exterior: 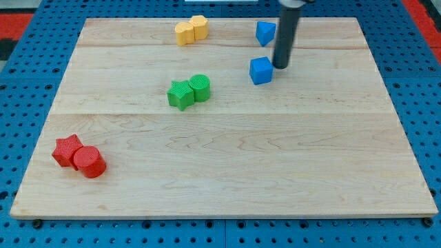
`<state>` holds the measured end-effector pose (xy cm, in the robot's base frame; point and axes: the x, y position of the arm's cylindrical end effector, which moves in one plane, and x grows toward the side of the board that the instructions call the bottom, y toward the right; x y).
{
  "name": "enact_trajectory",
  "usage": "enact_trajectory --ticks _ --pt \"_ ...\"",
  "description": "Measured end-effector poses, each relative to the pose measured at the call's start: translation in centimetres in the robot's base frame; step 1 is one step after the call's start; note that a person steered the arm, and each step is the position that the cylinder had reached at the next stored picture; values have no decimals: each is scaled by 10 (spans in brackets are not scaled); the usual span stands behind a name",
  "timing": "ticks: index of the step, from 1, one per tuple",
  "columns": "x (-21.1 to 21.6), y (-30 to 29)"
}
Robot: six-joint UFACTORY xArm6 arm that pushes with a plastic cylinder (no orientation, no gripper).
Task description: Move the blue triangle above the blue cube
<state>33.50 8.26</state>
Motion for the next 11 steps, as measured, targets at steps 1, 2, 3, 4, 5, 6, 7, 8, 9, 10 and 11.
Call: enact_trajectory --ticks 1,2,3,4,5,6,7,8,9,10,11 --pt "2 -52" --pt "12 -63" --pt "21 -92" --pt "-1 -42" --pt "-28 53" --pt "-98 102" --pt "-144 97" --pt "-121 42" --pt "-97 -24" --pt "-65 -41" --pt "-38 -73"
